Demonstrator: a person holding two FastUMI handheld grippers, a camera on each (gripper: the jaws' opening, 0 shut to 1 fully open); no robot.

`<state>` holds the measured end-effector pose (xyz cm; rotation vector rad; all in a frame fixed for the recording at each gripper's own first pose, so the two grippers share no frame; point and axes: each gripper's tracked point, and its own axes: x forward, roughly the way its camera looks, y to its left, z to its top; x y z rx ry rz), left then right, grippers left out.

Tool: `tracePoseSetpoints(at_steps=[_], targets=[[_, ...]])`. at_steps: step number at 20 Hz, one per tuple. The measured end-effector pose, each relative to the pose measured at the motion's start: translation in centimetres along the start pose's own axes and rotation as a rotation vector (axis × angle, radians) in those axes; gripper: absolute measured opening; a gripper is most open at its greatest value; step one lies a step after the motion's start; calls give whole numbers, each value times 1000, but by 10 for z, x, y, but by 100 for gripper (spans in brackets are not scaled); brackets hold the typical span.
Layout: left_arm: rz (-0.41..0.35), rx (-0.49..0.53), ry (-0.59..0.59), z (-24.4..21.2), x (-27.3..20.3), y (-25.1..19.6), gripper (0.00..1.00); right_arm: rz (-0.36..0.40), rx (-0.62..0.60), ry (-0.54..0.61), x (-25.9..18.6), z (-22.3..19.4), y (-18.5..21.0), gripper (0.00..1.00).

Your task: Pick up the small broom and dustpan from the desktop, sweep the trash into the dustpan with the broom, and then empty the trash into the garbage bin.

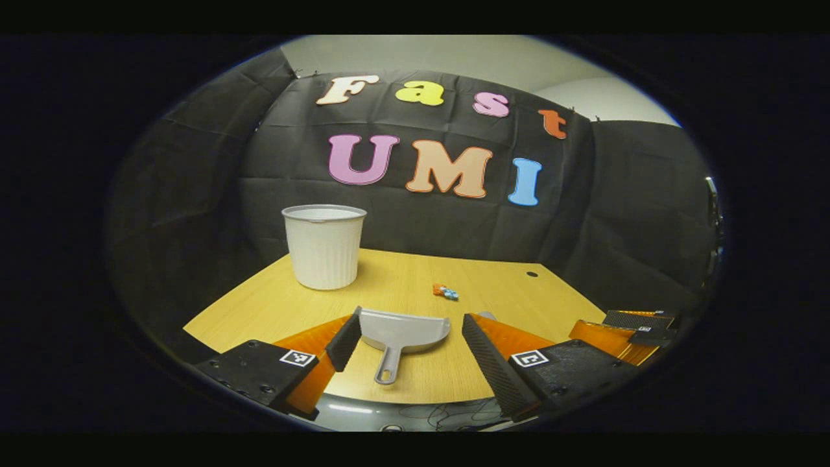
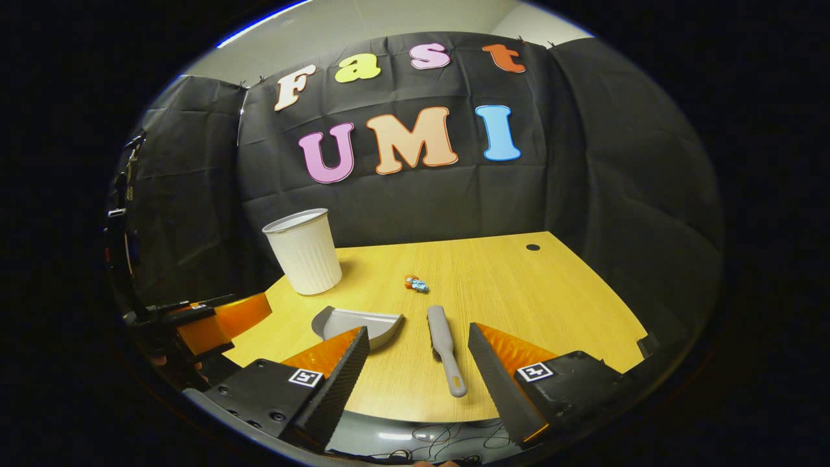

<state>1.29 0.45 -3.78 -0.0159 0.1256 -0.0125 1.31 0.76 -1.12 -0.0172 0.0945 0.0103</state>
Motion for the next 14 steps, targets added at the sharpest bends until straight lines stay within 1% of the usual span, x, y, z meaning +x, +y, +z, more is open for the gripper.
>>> tracePoseSetpoints(at_steps=[5,8,9,11,13,14], targets=[[-12,0,33,-11,7,2,92,-8,-26,29,4,-9,-2,92],[-11,14,70,-22,15,5,92,-22,-55,52,15,-11,-12,92],[-13,25,85,-26,19,6,95,-23,-71,69,22,-15,-16,92],[-28,50,121,-33,29,4,93,-9,-88,124,40,-24,-22,92],[-58,75,194,-53,43,3,93,20,-83,191,59,-38,-25,92],[-70,80,245,-63,49,3,95,20,-102,235,68,-47,-29,92]])
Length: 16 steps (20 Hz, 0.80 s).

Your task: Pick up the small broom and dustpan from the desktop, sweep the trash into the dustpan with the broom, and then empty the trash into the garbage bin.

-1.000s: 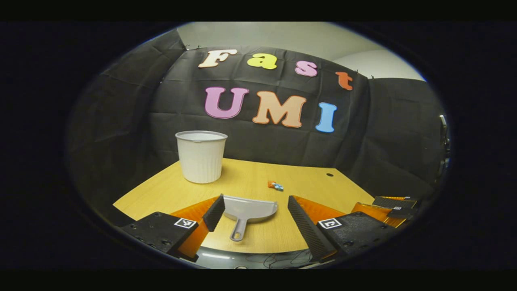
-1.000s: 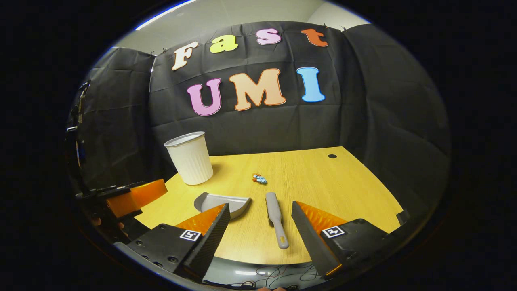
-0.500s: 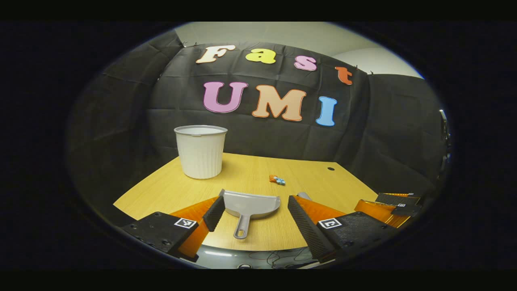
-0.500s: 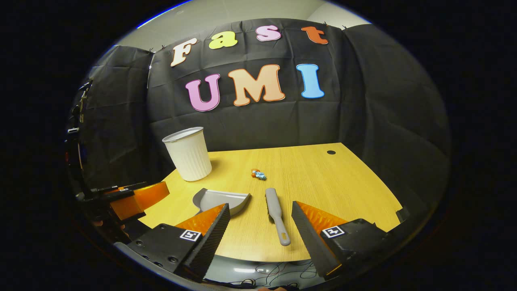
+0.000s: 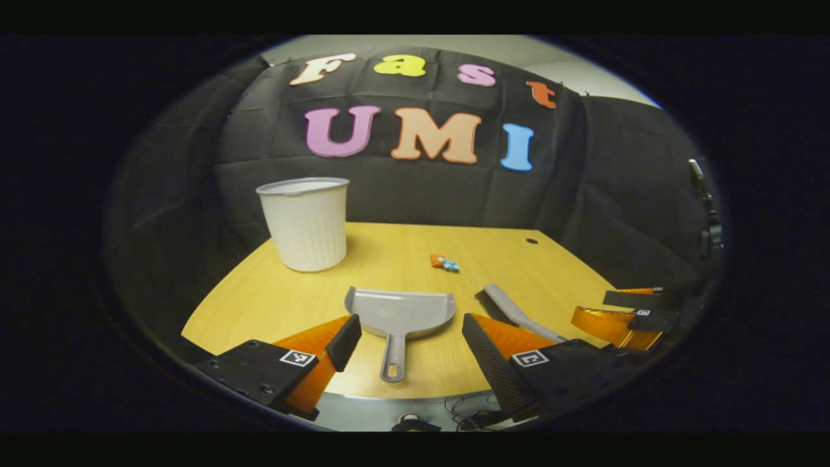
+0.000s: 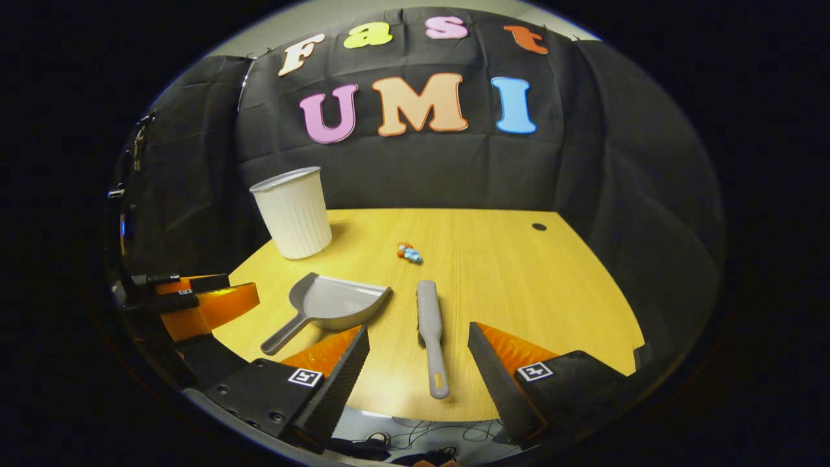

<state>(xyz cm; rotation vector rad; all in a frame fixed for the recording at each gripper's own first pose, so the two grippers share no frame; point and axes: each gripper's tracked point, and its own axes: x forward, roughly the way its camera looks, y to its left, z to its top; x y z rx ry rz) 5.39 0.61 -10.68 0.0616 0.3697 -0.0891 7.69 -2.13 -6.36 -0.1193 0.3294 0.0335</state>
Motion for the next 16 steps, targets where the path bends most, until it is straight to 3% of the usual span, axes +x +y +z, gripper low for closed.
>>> tracePoseSetpoints(at_steps=[2,4,8,9,12,13,14,16], targets=[[-7,22,130,-24,18,5,94,-11,-75,60,23,-15,-7,92],[-1,36,211,-38,33,10,94,24,-103,126,43,-31,-5,92],[-25,49,351,-63,59,12,95,49,-70,274,82,-54,-14,93],[-24,53,385,-68,66,15,95,43,-70,295,89,-57,-19,88],[0,54,503,-90,81,25,95,38,-41,360,109,-66,-27,93],[3,43,531,-97,86,27,95,38,-28,386,112,-72,-28,88],[7,33,557,-103,89,29,95,38,-21,406,116,-77,-28,93],[23,19,593,-111,93,34,95,33,-22,434,121,-85,-30,93]])
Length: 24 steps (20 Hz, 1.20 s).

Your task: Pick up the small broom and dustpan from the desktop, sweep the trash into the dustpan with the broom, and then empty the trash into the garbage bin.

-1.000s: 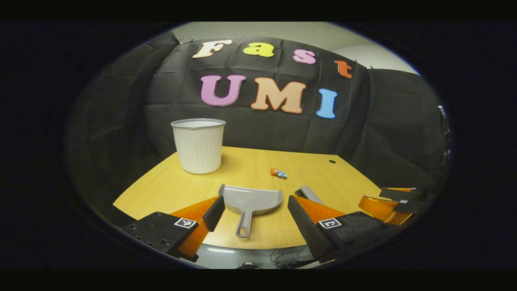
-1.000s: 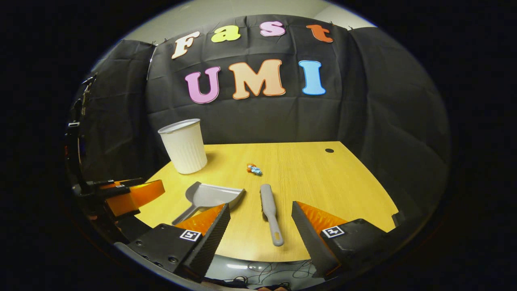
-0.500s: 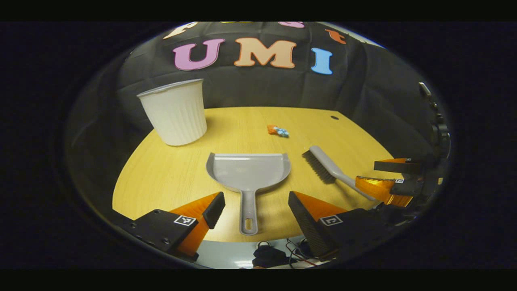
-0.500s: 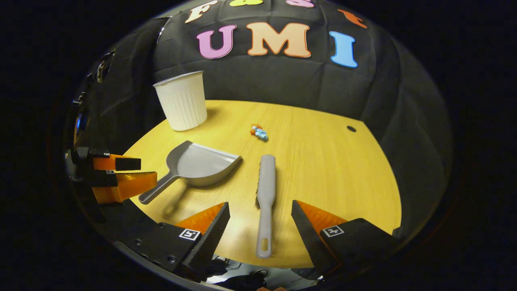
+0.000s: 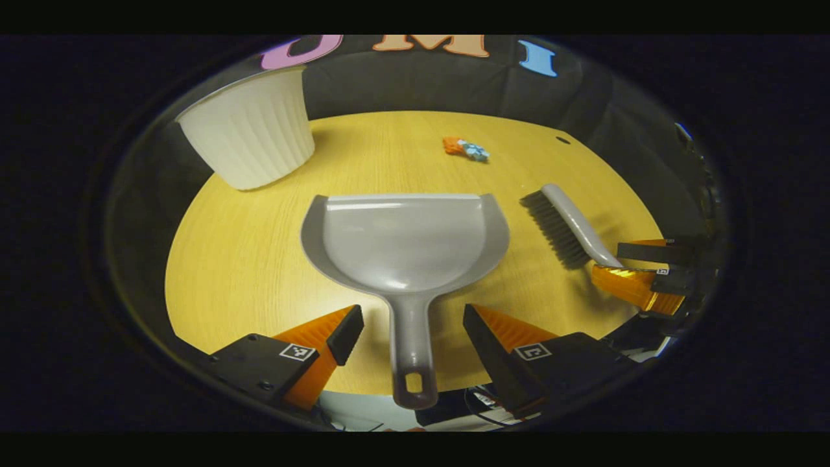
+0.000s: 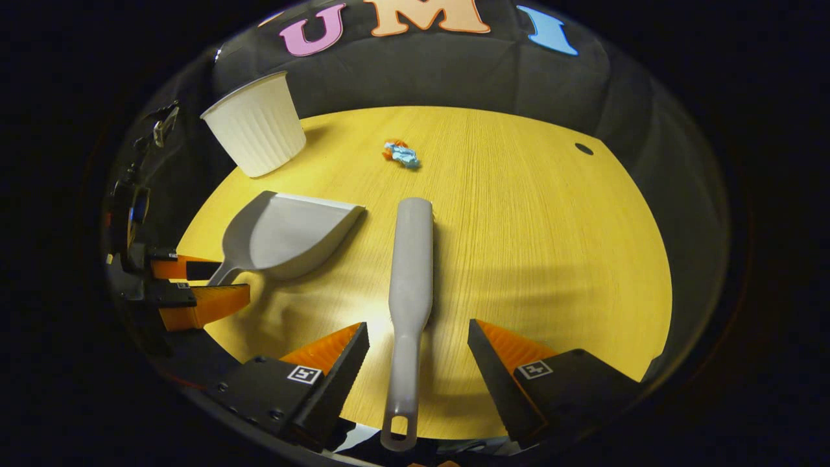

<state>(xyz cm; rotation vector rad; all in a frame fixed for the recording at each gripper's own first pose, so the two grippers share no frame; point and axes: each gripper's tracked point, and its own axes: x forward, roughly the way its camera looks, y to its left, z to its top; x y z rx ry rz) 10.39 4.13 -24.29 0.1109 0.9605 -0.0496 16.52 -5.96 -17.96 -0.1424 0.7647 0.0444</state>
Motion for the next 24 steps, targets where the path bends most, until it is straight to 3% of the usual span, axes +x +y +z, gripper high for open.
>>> tracePoseSetpoints(at_steps=[2,4,6,8,9,10,12,19,24], targets=[[12,-2,21,-1,5,4,95,-10,-16,34,8,-6,-1,88],[19,5,32,1,11,9,95,-12,-26,80,16,-13,0,93],[18,20,47,1,15,11,95,-11,-32,113,24,-18,1,87],[0,33,84,-6,20,12,92,-7,-26,142,27,-21,2,73],[-12,32,99,-8,22,11,77,-9,-16,156,28,-21,2,56],[-8,28,112,-10,23,11,67,-19,-7,142,30,-16,1,46],[-2,70,123,-10,24,14,33,-1,-1,175,24,-19,4,25],[-69,260,117,-7,28,22,30,-17,-25,156,27,-17,1,22],[-68,267,78,0,28,24,27,-8,-5,109,26,-5,1,22]])
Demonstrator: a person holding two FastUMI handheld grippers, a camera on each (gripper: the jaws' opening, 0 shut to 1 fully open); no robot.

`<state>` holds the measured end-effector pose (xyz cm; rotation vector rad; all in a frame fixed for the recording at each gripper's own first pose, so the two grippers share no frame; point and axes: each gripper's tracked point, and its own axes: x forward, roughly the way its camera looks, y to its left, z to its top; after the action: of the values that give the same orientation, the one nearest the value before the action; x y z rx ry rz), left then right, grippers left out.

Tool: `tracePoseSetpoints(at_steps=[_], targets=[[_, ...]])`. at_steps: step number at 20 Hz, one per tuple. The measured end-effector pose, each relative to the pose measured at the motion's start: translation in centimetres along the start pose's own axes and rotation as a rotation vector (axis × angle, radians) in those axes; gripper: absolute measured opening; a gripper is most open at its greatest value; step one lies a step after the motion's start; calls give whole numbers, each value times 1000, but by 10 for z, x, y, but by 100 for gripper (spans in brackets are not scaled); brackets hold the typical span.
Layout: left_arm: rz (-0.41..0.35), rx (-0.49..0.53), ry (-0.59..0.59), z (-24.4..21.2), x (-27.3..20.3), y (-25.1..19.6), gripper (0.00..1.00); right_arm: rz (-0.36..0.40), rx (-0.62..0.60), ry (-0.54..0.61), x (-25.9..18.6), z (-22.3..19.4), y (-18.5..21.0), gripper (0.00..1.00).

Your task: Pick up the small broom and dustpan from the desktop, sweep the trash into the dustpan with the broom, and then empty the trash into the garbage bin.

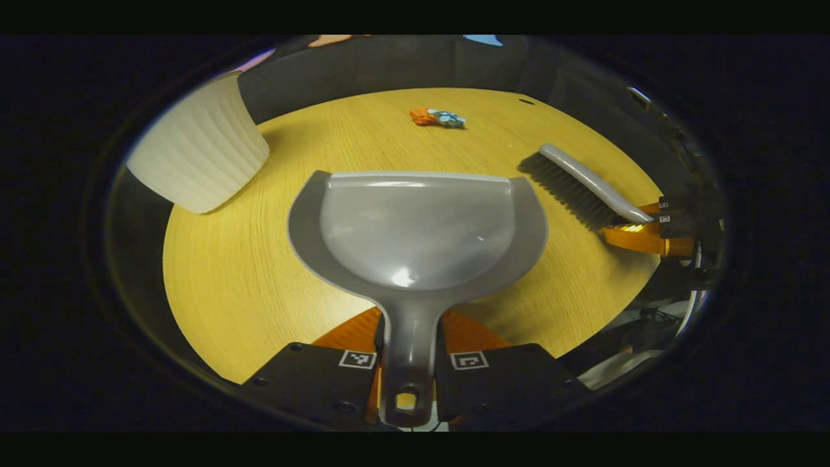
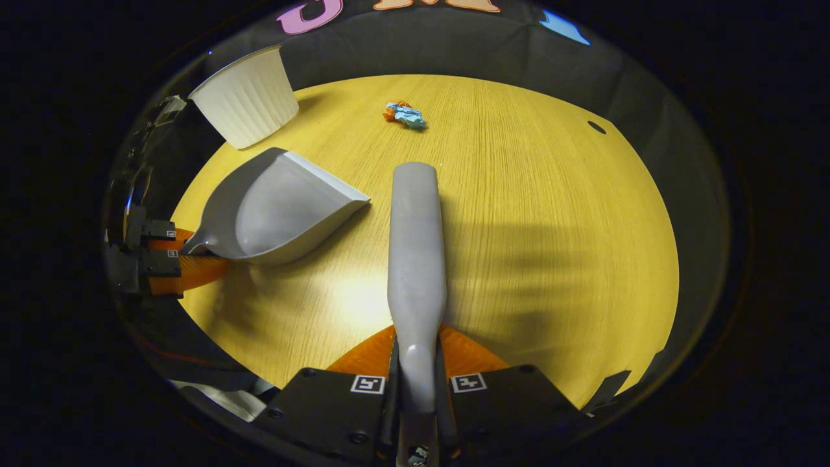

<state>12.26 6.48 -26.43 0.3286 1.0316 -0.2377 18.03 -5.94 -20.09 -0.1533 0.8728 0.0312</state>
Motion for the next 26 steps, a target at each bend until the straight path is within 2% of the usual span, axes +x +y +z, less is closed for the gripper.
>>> tracePoseSetpoints(at_steps=[3,10,13,14,16,17,22,23,24,26], targets=[[15,-20,-24,7,-14,-2,29,14,-14,-22,-9,2,-7,22],[94,-72,-82,11,-59,-20,27,95,-99,-74,-41,18,-33,22],[106,-42,-90,21,-65,-18,29,77,-132,-130,-59,46,-52,21],[109,-27,-89,26,-67,-15,25,75,-129,-145,-63,59,-55,21],[110,15,-88,39,-67,-2,26,52,-117,-167,-64,84,-62,21],[109,48,-84,48,-62,6,29,37,-107,-177,-60,99,-64,21],[60,188,-43,88,-20,42,27,-80,-79,-182,-3,172,-70,21],[44,212,-33,92,-12,46,27,-106,-84,-177,9,185,-73,17],[30,234,-25,95,-4,52,27,-119,-86,-170,21,197,-72,21],[2,272,-18,104,10,61,27,-138,-117,-158,42,219,-72,21]])
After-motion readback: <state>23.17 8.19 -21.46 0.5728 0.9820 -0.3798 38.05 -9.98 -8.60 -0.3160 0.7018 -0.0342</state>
